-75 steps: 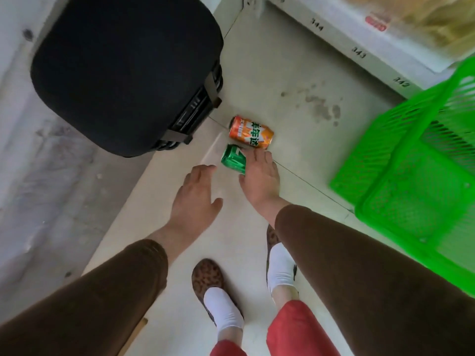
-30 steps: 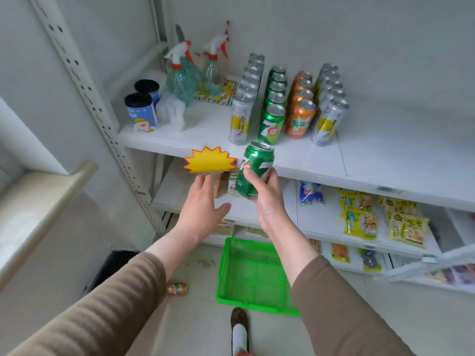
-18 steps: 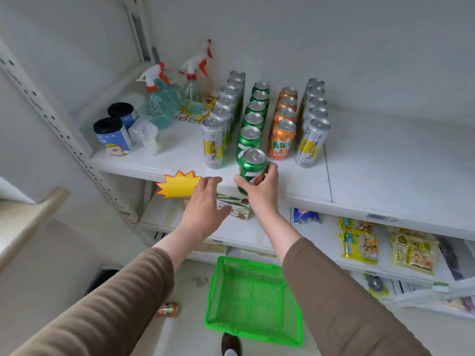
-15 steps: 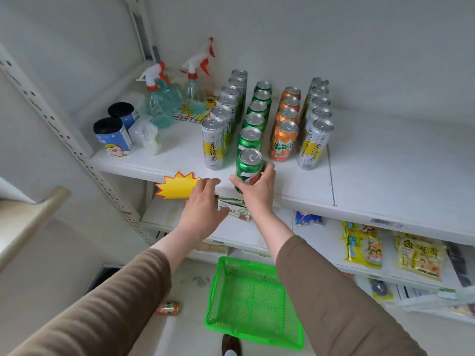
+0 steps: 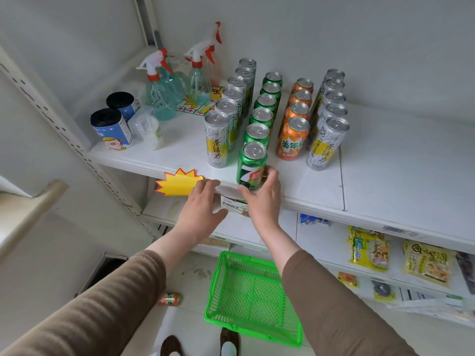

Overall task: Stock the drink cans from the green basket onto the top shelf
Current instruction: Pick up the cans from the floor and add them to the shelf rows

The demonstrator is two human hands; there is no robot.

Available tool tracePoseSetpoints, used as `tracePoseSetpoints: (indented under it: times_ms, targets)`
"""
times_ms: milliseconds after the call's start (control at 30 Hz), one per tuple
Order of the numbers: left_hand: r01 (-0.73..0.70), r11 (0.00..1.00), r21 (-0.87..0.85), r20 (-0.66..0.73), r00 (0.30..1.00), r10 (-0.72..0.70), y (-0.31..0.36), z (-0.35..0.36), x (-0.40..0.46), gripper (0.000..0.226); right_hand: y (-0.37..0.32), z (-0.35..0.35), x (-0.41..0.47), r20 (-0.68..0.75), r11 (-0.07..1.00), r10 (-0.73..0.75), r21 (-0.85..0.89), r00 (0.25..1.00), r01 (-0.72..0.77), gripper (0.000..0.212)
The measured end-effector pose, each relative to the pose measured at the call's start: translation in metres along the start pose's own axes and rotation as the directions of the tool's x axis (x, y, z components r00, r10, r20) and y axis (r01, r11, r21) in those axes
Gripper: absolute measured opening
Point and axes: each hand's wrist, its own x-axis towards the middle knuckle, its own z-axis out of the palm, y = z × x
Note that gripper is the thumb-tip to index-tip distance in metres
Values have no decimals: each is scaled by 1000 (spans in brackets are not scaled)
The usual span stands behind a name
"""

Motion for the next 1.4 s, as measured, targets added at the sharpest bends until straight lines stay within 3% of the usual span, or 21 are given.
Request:
tracePoseSetpoints:
  times_ms: [267, 600, 933, 1167, 1400]
  targets:
    - [-15, 1000, -10, -14, 1000, 15, 2, 4, 8, 63, -4, 3, 1, -27, 999, -16, -44, 1000, 15, 73]
    - [2, 1000, -24, -12, 1000, -2, -6, 1, 0, 64, -2, -2, -7, -25, 989, -91, -120, 996, 87, 92]
    - [67, 996, -58, 49, 997, -65, -41, -12, -57, 70, -4, 0, -75, -50, 990, -15, -140, 999, 8, 96]
    - [150, 988, -28, 71, 986, -148, -126, -28, -144, 68, -8, 60, -169, 195, 946, -57, -302, 979, 115, 86]
    - [331, 940, 80, 189, 921, -340, -238, 0, -233, 75, 31, 154, -263, 476, 903, 0, -378, 880, 204, 83]
